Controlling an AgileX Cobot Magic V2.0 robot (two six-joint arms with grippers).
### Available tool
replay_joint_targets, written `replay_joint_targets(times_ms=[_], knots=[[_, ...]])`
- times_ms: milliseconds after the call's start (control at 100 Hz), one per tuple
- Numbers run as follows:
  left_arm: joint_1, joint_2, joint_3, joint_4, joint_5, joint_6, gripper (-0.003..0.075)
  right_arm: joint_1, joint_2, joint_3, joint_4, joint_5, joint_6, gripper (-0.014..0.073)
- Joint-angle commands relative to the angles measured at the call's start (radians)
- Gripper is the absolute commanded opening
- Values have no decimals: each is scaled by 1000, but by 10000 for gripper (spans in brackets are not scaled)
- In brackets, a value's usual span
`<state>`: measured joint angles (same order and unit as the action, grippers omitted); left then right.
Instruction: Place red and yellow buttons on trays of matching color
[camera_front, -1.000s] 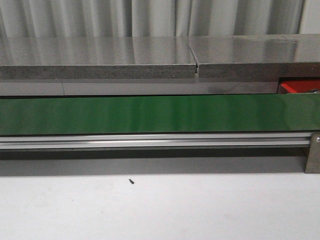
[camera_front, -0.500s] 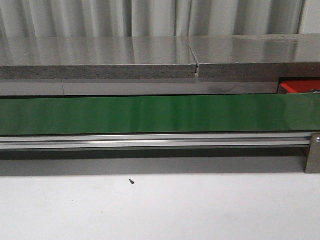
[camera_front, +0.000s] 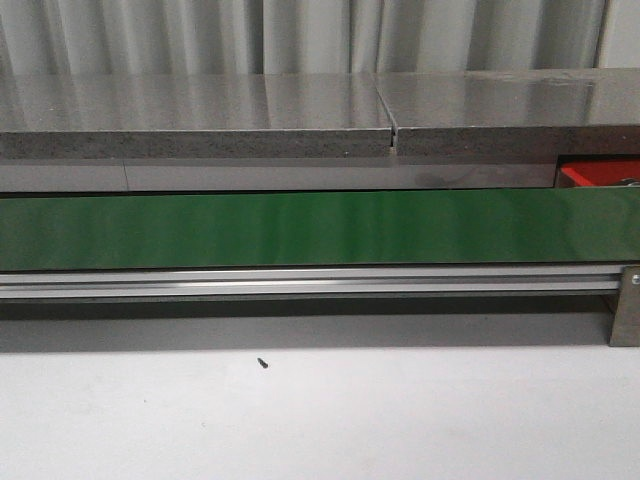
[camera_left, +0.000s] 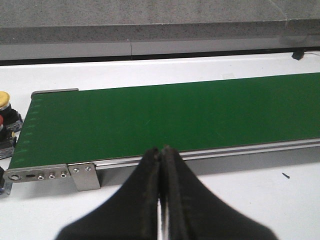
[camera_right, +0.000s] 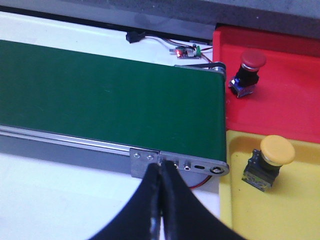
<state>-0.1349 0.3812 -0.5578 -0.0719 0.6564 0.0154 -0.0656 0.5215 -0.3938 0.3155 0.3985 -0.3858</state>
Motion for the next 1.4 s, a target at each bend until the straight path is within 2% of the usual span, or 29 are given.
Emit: replay_joint_targets(times_ms=[0, 190, 330, 400, 520, 700, 820, 870, 990, 1060, 1150, 1390], knots=[[-6, 8, -28, -9, -81, -4, -19, 3, -39, -23, 16, -46, -9, -115], [-6, 51, -48, -2, -81, -15, -19, 3, -50, -23, 16, -32, -9, -115], [-4, 143, -88, 72, -104, -143, -19, 3, -50, -23, 16, -32, -9, -115], [9, 193, -110, 97, -130, -154, -19, 3, -50, -23, 16, -32, -9, -115], [61, 286, -160, 104, -139, -156, -19, 3, -50, -23, 16, -32, -9, -115], [195, 414, -234, 97, -134, -156, -11, 3, -50, -23, 16, -32, -9, -115], [283, 486, -269, 97, -132, -156, 84, 3, -50, -23, 16, -32, -9, -115], [319, 520, -284, 97, -120, -156, 160, 3, -50, -23, 16, -32, -9, -115], [402, 617, -315, 72, -91, -156, 403, 3, -50, -23, 16, -32, -9, -115], [439, 666, -333, 40, -71, -156, 502, 3, -50, -23, 16, -32, -9, -115], [488, 743, -360, 9, -35, -156, 523, 3, -50, -23, 16, -32, -9, -115], [612, 955, -480, -88, 100, -156, 475, 3, -50, -23, 16, -32, -9, -115]])
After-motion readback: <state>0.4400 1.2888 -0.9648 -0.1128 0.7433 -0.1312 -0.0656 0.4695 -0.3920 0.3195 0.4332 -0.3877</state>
